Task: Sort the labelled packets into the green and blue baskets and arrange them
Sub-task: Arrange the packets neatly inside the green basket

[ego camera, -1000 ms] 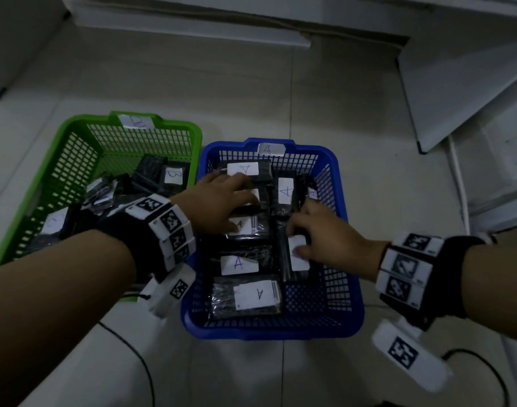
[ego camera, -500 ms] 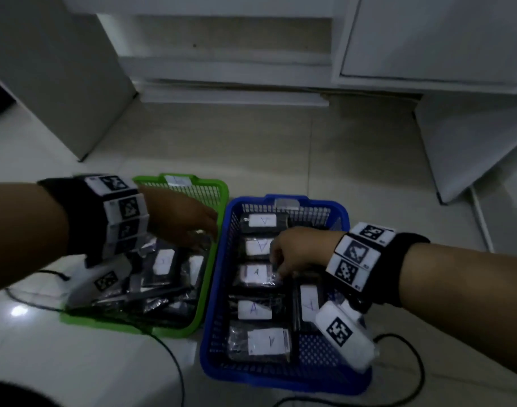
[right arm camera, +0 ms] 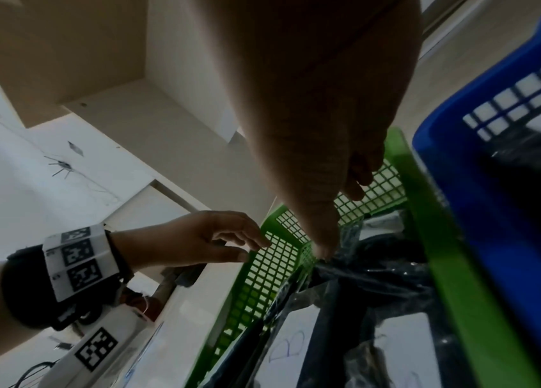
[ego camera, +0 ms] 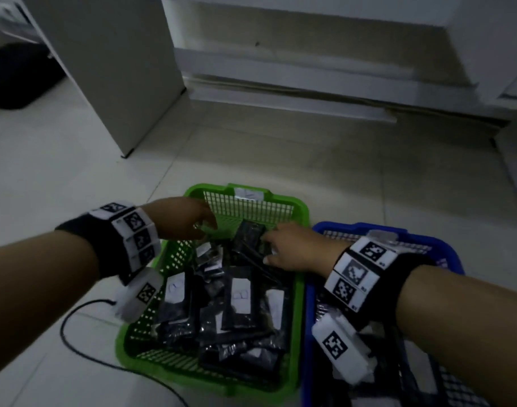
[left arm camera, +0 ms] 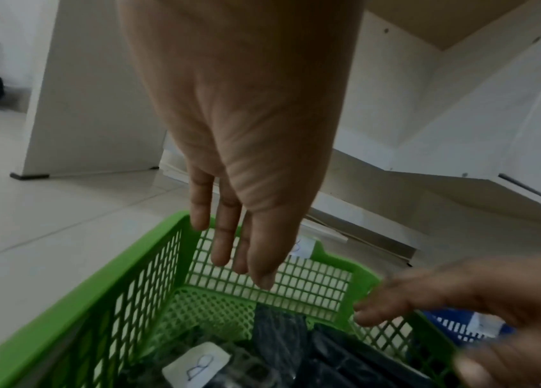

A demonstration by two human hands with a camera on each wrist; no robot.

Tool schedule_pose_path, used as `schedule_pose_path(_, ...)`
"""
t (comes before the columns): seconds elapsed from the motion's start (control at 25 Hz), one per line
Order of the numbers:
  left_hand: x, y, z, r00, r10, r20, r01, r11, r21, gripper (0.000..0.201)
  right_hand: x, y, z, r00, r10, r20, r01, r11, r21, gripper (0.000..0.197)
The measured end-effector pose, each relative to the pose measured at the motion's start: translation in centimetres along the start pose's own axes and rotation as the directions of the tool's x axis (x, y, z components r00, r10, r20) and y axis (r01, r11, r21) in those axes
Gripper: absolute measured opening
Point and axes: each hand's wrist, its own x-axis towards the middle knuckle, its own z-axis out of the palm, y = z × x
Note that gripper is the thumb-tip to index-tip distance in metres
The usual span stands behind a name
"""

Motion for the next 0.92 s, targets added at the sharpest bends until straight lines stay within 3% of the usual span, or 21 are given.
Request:
schedule_pose_path(0.12,2.7,-1.4,2.3,0.999,0.023,0.040,-0.019,0.996,-0.084,0.044,4.8,-0.7,1.1,0.990,0.102,-0.094,-0.081,0.976,0.202,0.039)
schedule_pose_path(0.24,3.7,-1.7,3.8,0.976,0.108,0.191,-0.086,0.989,-0.122,0.067,7.7,-1.0,1.4,0.980,0.171,-0.105,-0.147,0.967,0.209,0.040)
schedule_pose_path(0.44,4.9,-2.3,4.9,0.968,0.158,0.197,-0.176,0.981,0.077,0.089,10.2,-1.8,2.7,0.931,0.303,-0.203,-0.272,0.947,0.169,0.049)
schedule_pose_path(0.56,4.7,-2.3,4.6,0.969,0.145,0.200,-0.172,0.977,0.123,0.093,10.0,-2.0,2.8,0.924,0.332,-0.189,-0.300,0.937,0.181,0.049)
schedule_pose_path(0.64,4.2,-2.6,4.1,0.968,0.159,0.193,-0.166,0.986,0.016,0.087,9.4,-1.8,2.1,0.905,0.330,-0.269,-0.249,0.923,0.293,0.039)
schedule_pose_path(0.72,3.5,-3.3,3.7,0.969,0.180,0.172,-0.149,0.972,-0.182,0.070,8.6,-1.9,1.6,0.811,0.335,-0.480,-0.045,0.853,0.520,0.023)
schedule_pose_path(0.76,3.3,-3.7,3.6,0.972,0.188,0.138,-0.147,0.953,-0.264,0.060,8.4,-2.1,1.6,0.763,0.346,-0.546,0.077,0.790,0.608,0.021)
schedule_pose_path(0.8,2.9,-4.1,3.5,0.977,0.191,0.099,-0.151,0.935,-0.322,0.051,8.3,-2.3,1.6,0.750,0.351,-0.561,0.165,0.722,0.672,0.026)
schedule_pose_path(0.92,1.9,-4.6,3.1,0.993,0.117,-0.021,-0.115,0.890,-0.441,0.042,9.0,-2.8,2.8,0.866,0.327,-0.378,0.172,0.516,0.839,0.039)
